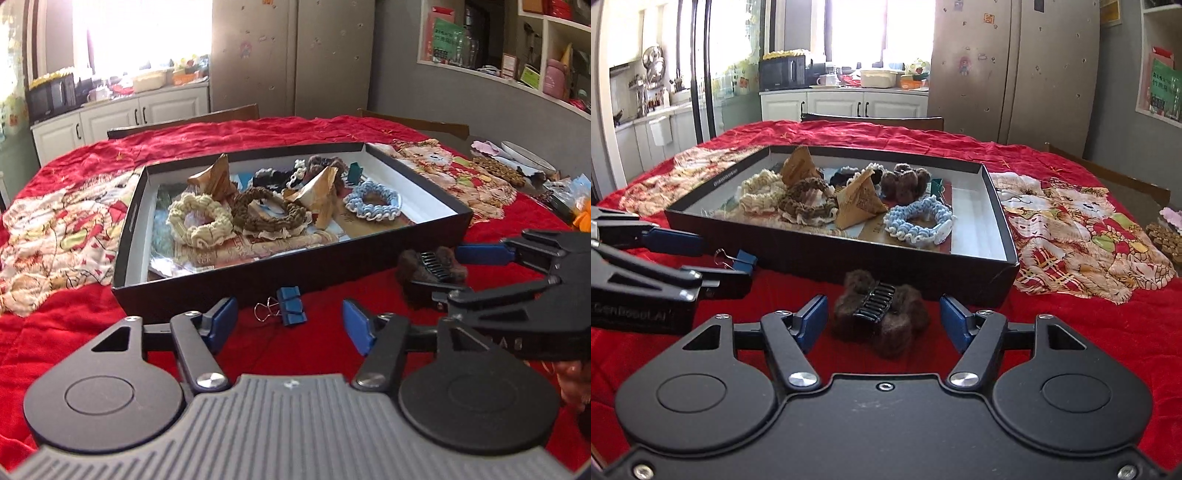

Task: Organize objects
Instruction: 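Move both open grippers out of the box toward the clips, then grasp the brown fuzzy claw clip with the right gripper while the left grasps the blue binder clip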

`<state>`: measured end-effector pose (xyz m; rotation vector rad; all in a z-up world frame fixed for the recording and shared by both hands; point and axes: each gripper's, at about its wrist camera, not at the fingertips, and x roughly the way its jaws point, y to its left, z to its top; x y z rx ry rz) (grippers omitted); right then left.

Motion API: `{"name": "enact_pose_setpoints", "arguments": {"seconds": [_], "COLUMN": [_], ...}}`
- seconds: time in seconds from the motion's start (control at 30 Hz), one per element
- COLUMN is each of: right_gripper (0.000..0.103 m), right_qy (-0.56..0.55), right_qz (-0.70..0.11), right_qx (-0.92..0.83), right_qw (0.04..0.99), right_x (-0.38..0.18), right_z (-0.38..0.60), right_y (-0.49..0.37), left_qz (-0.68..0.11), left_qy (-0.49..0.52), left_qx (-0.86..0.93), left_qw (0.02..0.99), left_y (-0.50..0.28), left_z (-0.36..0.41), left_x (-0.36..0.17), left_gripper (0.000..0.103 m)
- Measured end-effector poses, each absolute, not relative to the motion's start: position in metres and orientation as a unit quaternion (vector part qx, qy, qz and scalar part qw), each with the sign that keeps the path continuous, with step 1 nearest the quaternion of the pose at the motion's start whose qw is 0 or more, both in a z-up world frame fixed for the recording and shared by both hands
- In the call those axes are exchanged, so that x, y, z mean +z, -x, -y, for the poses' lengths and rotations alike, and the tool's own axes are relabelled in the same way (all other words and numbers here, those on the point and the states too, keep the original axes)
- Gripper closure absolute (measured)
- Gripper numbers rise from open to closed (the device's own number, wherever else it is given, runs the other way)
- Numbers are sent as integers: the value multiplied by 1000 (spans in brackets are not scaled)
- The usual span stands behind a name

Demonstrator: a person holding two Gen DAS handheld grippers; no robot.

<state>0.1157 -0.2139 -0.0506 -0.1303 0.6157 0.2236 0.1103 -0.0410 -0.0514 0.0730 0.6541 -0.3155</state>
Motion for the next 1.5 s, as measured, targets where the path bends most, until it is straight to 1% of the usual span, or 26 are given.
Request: {"name": "enact_pose_setpoints", "arguments": {"seconds": [0.2, 0.37, 0.5, 0.63, 0.73, 0.8, 0.87, 1.2, 1.5], "right_gripper": [43, 45, 48, 48, 51, 54, 55, 60, 62], "right_qy": [61, 60, 61, 62, 63, 66, 70, 72, 72], "right_qz": [-307, -310, -312, -312, -313, -313, -312, -310, -309], "right_qx": [107, 109, 111, 112, 114, 115, 116, 120, 130], "right_qw": [944, 943, 942, 941, 941, 941, 940, 940, 939], "right_x": [-54, -56, -57, -58, -58, -59, -59, -59, -55], "right_z": [214, 214, 213, 212, 211, 210, 209, 209, 209], "right_y": [-119, -120, -121, -121, -121, -120, -119, -118, -114], "left_qz": [-341, -349, -349, -351, -349, -348, -346, -342, -341], "left_qy": [-12, -7, -4, -5, -18, -27, -31, -36, -32], "left_qx": [-151, -146, -144, -141, -138, -132, -130, -131, -143], "left_qw": [928, 926, 926, 926, 927, 928, 929, 930, 928], "left_y": [-121, -125, -127, -129, -127, -127, -126, -124, -117], "left_z": [40, 41, 42, 44, 48, 50, 51, 52, 49], "left_x": [-58, -61, -61, -62, -63, -63, -64, -64, -60], "left_gripper": [44, 51, 55, 55, 56, 63, 66, 67, 68]}}
